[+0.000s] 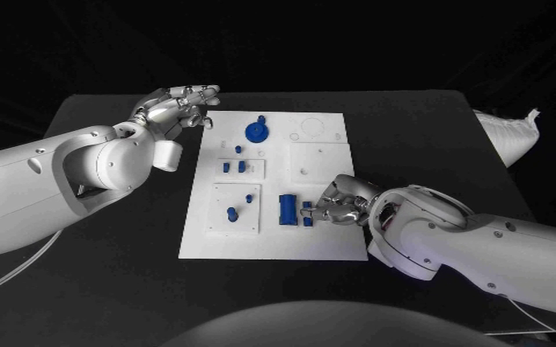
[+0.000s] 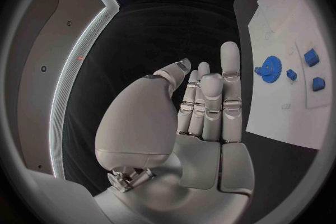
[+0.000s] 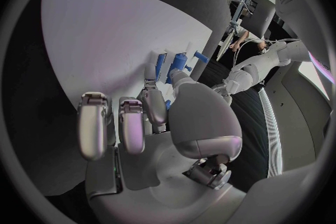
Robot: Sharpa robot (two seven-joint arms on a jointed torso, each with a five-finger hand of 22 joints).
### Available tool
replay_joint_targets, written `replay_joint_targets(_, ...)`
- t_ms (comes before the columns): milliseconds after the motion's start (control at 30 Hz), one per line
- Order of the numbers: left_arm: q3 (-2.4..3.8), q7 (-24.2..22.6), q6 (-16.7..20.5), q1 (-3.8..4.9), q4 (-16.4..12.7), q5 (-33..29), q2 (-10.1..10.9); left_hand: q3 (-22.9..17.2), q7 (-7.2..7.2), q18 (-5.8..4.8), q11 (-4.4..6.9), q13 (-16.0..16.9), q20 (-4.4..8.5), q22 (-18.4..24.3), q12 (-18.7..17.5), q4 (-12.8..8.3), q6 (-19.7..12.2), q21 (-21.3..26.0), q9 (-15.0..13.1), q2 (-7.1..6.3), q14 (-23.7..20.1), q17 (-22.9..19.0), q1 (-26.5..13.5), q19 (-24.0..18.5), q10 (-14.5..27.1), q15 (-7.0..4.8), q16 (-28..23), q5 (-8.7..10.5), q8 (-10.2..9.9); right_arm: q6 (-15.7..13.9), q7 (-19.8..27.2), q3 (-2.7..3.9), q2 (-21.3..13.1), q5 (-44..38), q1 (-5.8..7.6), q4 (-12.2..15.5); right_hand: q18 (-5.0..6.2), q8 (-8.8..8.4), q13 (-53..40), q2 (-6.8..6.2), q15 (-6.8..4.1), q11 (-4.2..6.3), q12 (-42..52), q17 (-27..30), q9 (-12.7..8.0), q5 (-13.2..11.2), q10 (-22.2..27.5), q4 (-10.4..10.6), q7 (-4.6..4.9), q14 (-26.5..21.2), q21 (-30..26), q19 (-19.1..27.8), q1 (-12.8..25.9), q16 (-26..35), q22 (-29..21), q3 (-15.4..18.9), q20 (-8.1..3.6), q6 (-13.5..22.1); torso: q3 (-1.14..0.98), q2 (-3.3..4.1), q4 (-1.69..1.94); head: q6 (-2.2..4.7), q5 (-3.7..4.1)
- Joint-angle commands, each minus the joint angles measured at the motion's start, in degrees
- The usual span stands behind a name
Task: Assemble the parts on the task board
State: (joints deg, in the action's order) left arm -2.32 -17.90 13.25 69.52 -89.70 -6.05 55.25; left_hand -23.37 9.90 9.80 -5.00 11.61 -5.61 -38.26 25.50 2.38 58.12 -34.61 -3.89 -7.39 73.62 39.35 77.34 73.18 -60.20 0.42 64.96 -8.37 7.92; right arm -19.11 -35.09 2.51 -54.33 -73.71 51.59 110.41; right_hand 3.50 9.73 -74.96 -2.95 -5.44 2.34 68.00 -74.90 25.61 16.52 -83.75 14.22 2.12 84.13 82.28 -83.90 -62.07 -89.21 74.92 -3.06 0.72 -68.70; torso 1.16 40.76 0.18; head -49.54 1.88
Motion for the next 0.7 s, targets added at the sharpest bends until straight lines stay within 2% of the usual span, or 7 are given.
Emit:
replay_joint_targets(33, 0.03, -0.36, -1.09, 0.03, 0.0, 0.21, -0.13, -0.18, -0.2, 0.6, -0.04, 0.1, -0.25, 0.09, 0.25, -0.16, -0.29, 0.35, -0.02, 0.29, -0.36, -0.05, 0.1, -0.08, 0.36, -0.17, -0.28, -0.12, 0.25, -0.85, 2.37, 0.0, -0.59, 0.23, -0.03, 0.04, -0.71, 0.04, -1.35, -0.2, -0.24, -0.33, -0.81, -13.21, -0.04, -0.37, 0.09, -0.2, 0.12, 5.45, -0.77, -1.81, -0.98, 0.57, 2.99, 0.89, -0.39, 0.81, -0.02, -0.08, -0.03, 0.22, 0.04)
replay_joint_targets(167, 0.02, -0.54, -1.07, 0.02, 0.37, 0.2, -0.37, -0.17, -0.2, 0.6, -0.05, 0.1, -0.25, 0.09, 0.28, -0.14, -0.3, 0.36, -0.02, 0.28, -0.38, -0.08, 0.05, -0.09, 0.39, -0.16, -0.29, -0.12, 0.27, -5.14, 11.82, 0.02, -1.96, 5.86, 0.61, -0.73, 0.02, -2.98, 1.05, -1.16, 0.98, -1.92, -5.3, -10.86, -1.32, -0.89, 2.25, -1.29, 2.09, 4.87, -3.48, -0.28, -3.35, 2.36, -0.55, 2.23, 0.42, 5.96, 0.03, -0.38, -0.07, 0.9, 0.27)
replay_joint_targets(333, 0.02, -1.1, -1.17, -0.49, 1.3, -0.55, -1.25, 0.51, -0.15, 0.51, -0.27, -0.12, -0.44, 0.23, 0.09, 0.5, -0.49, 0.74, 0.0, -0.17, -1.68, -2.33, -1.21, -0.61, 1.31, 0.13, -1.52, -0.03, 0.42, -7.87, 27.95, 0.04, -2.87, 21.28, 3.42, -4.23, 2.43, -5.53, 11.58, -0.5, 2.38, -3.69, -23.32, -1.48, -3.24, -0.87, 10.76, -3.44, 4.02, 2.06, -12.95, 4.86, -8.15, 10.41, -12.1, 2.96, 1.99, 9.82, 0.13, -1.34, -0.28, 2.09, 0.51)
replay_joint_targets(467, 0.02, -1.98, -1.27, -1.51, 2.79, -1.89, -2.83, 3.07, 0.15, 0.31, -1.11, -1.22, -1.47, 2.03, -1.23, 1.62, -1.22, 4.44, 0.05, -1.13, -9.87, -10.79, -3.17, -5.59, 3.61, 1.27, -8.55, 0.34, 0.66, -6.65, 40.16, 0.05, -1.95, 37.36, 6.17, -10.01, 6.98, -5.99, 24.33, 1.11, 3.84, -5.16, -41.15, 22.88, -5.25, -2.62, 20.07, -5.35, 5.54, -7.07, -36.85, 16.63, -12.69, 36.02, -37.68, 2.57, 3.36, 12.45, 0.28, -2.35, -0.45, 4.41, 1.09)
replay_joint_targets(533, 0.03, -2.42, -1.26, -2.0, 4.23, -2.66, -4.13, 4.26, 0.33, 0.28, -1.6, -2.02, -2.18, 3.8, -2.1, 1.82, -1.61, 7.55, 0.09, -0.94, -13.5, -13.01, -3.17, -9.21, 4.4, 1.84, -12.58, 0.53, 0.63, -5.34, 44.69, 0.08, -0.73, 44.49, 7.09, -13.61, 7.22, -5.91, 32.06, 1.24, 5.5, -6.58, -48.32, 33.48, -6.54, -4.11, 21.32, -5.93, 6.61, -10.69, -43.41, 18.12, -14.37, 49.97, -42.22, 2.47, 4.37, 13.78, 0.46, -3.25, -0.6, 5.42, 1.28)
replay_joint_targets(667, 0.03, -3.1, -1.18, -2.71, 7.53, -3.91, -6.85, 5.49, 0.66, -0.02, -2.25, -3.93, -3.8, 7.79, -4.46, 2.15, -1.98, 13.82, 0.14, 0.11, -18.87, -18.67, -2.57, -15.77, 4.67, 3.46, -23.87, 0.65, 0.2, -2.93, 50.14, 0.29, 2.31, 53.81, 7.87, -20.28, 7.03, -6.03, 41.06, 1.82, 7.04, -8.2, -56.16, 39.26, -8.54, -5.0, 24.5, -7.2, 7.29, -15.02, -52.11, 21.21, -16.76, 60.54, -48.2, 1.55, 6.17, 16.52, 0.8, -4.86, -0.62, 7.37, 1.54)
replay_joint_targets(700, 0.04, -3.45, -1.15, -2.98, 9.01, -4.28, -7.94, 5.94, 0.55, 0.02, -2.69, -5.14, -4.73, 10.12, -6.15, 2.15, -2.1, 16.99, 0.14, 0.4, -19.38, -21.46, -2.04, -18.5, 4.15, 4.46, -29.81, 0.67, -0.3, -1.7, 51.91, 0.43, 3.95, 56.85, 8.05, -23.43, 6.98, -5.82, 44.45, 1.47, 7.76, -8.2, -58.26, 42.07, -9.62, -5.28, 25.01, -7.9, 7.52, -16.56, -55.93, 22.43, -17.26, 64.96, -50.92, 1.62, 7.06, 18.24, 0.89, -5.52, -0.77, 8.45, 1.37)
